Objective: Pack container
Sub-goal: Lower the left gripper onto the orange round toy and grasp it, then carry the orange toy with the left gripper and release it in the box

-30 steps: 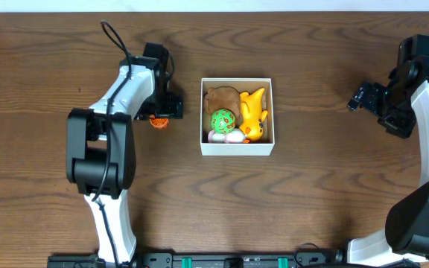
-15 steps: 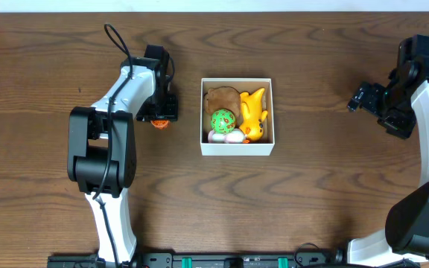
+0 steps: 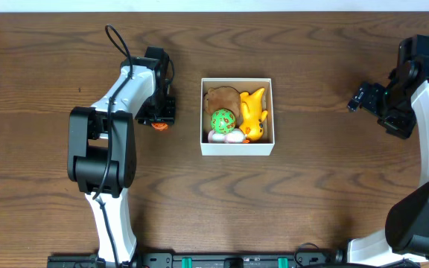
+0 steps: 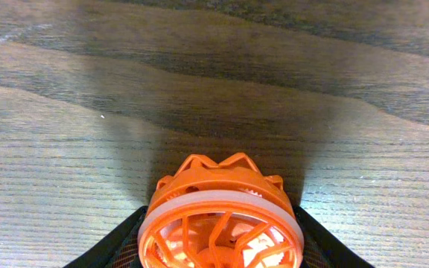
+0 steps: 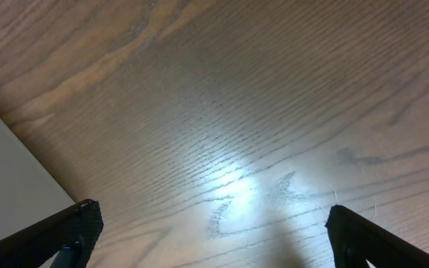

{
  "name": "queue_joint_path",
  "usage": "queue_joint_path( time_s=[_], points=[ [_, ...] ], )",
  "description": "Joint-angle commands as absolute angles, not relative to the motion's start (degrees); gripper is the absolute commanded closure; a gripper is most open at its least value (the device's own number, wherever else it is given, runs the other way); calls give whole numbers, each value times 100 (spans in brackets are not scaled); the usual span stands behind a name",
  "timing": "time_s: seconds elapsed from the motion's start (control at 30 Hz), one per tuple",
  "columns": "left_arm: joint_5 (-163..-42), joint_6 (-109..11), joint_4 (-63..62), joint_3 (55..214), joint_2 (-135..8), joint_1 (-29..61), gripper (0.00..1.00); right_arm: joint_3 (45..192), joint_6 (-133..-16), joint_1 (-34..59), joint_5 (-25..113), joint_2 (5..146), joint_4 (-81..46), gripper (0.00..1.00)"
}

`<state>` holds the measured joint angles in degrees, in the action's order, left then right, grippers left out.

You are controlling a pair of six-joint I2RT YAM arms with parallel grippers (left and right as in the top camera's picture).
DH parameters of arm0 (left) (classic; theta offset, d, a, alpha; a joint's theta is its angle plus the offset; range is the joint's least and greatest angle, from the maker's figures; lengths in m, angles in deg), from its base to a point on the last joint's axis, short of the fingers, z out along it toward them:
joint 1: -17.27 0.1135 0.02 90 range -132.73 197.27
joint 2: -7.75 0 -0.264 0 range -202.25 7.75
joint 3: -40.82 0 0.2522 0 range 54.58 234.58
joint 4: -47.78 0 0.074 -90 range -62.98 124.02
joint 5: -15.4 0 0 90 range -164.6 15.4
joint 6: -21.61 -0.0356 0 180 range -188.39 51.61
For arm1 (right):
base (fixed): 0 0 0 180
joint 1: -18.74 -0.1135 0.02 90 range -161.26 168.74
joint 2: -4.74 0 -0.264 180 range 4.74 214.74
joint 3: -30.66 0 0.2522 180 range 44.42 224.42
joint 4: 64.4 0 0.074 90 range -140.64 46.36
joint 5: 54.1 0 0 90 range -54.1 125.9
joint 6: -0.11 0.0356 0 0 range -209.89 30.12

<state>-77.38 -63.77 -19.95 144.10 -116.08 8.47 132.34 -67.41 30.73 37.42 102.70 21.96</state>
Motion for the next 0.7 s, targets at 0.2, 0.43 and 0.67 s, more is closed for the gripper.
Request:
queue_joint_path(
  time_s=[0.2, 0.43, 0.67],
  points=[
    [-7653, -6366, -2782, 15026, -11490, 871, 64, 13280, -6789, 3073, 3677, 10154, 2203, 1],
    [-7679, -6320, -4026, 16368, -10769, 816, 69, 13280, -6789, 3073, 3677, 10154, 2205, 1],
    [-7806, -6200, -4225, 16685, -9580, 178, 69, 13280, -6786, 3071, 3679, 10154, 2203, 1]
  ],
)
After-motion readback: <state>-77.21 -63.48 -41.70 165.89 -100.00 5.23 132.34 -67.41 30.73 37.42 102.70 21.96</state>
